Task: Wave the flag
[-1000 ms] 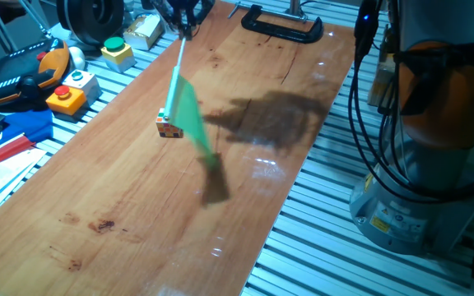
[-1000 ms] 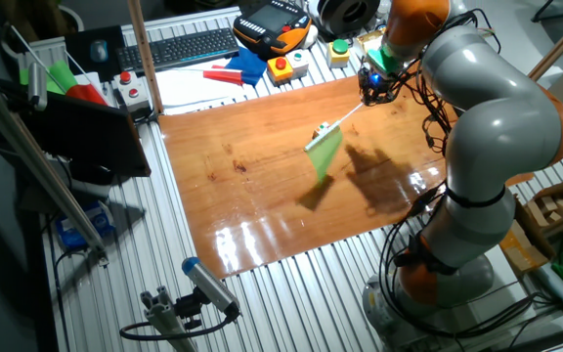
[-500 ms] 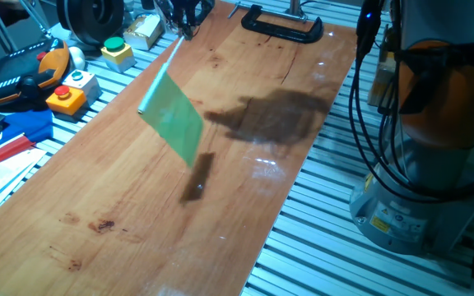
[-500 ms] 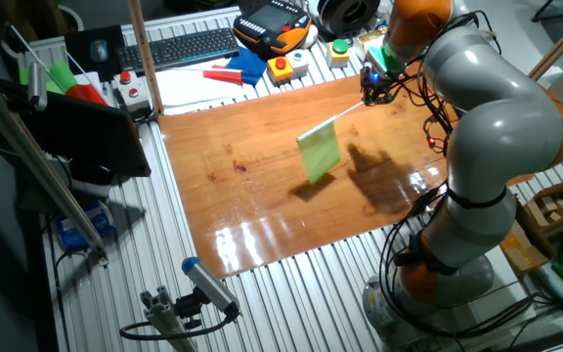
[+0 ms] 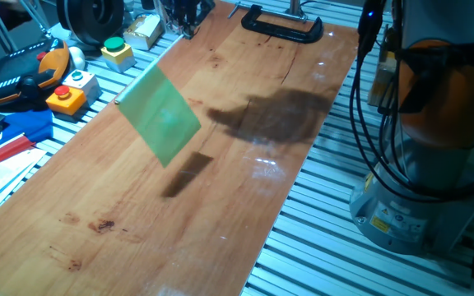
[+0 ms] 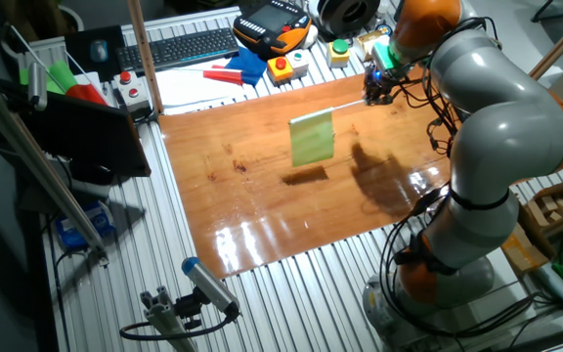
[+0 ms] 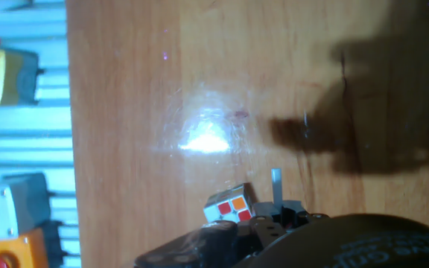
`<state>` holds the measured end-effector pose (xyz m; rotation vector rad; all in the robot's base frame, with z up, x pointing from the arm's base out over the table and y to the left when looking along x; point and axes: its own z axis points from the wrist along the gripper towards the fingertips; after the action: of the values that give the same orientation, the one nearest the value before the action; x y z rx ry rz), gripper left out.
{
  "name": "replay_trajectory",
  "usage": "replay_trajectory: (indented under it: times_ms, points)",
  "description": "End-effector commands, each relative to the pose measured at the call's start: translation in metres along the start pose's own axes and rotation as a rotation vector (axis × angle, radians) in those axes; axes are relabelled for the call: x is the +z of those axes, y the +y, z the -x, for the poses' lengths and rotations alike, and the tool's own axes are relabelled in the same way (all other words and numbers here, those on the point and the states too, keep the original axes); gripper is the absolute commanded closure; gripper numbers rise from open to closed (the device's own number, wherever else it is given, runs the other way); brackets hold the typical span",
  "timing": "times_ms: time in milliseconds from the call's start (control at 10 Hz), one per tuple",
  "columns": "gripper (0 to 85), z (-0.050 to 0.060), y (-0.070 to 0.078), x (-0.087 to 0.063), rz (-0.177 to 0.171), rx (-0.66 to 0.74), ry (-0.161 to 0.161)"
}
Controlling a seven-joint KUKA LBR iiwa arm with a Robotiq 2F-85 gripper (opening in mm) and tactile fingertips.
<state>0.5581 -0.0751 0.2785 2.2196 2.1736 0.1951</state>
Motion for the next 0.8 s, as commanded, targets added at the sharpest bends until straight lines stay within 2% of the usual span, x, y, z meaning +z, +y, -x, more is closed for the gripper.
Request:
replay_trajectory:
  times_ms: [0,100,300,700]
  points:
    - [84.3,0.0002,-0.0005,-0.0005,0.072,1.086,-0.119]
    - [84.3,-0.0002,-0.0011,-0.0008,0.071,1.112,-0.126]
    - [84.3,-0.0007,-0.0008,0.0001,0.062,1.14,-0.115]
    - [84.3,-0.002,-0.0014,0.0012,0.05,1.146,-0.137]
